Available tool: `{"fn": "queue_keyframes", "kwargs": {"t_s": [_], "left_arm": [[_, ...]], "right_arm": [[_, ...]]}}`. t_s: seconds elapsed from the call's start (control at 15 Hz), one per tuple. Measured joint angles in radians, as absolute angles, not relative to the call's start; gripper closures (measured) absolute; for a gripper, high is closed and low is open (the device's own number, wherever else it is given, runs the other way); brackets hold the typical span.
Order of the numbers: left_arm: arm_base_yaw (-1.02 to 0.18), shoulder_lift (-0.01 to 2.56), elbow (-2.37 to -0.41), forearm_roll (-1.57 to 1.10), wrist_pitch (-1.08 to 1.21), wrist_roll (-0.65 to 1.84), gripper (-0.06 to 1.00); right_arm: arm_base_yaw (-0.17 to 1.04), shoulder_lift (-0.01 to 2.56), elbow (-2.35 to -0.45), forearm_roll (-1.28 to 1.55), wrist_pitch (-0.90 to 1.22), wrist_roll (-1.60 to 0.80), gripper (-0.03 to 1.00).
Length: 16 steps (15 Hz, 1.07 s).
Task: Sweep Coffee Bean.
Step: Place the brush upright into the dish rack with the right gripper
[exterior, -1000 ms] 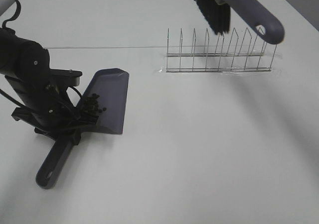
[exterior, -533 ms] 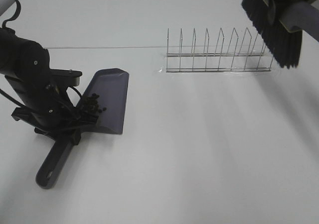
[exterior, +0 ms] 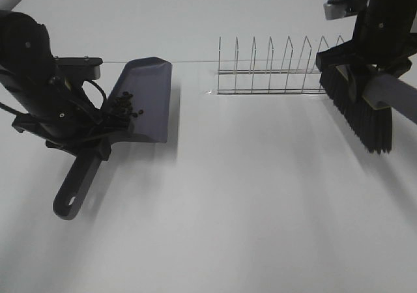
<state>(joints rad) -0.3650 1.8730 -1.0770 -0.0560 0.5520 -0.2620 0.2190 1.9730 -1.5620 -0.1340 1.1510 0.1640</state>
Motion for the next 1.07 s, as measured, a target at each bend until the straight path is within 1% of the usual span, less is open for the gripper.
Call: {"fn": "queue_keyframes", "kwargs": {"t_s": [0.2, 0.6, 0.73, 1.07], "left_arm": [[-0.366, 1.870, -1.077, -0.059, 0.556, -0.262, 0.58], [-0.366, 1.870, -1.077, -0.059, 0.556, -0.254, 0.58], [-0.366, 1.870, -1.077, -0.059, 0.556, -0.241, 0.58], [-0.366, 1.870, -1.077, -0.059, 0.556, -0.234, 0.58]], "right_arm": [[0.219, 2.065, -1.613, -0.134, 1.148, 0.164, 0.61], [0.218, 2.163, -1.789, -0.144, 1.163, 0.164, 0.61], [0.218, 2.219, -1.891, -0.147, 1.200, 0.164, 0.61], [0.218, 2.284, -1.976, -0.170, 1.205, 0.164, 0.61]]}}
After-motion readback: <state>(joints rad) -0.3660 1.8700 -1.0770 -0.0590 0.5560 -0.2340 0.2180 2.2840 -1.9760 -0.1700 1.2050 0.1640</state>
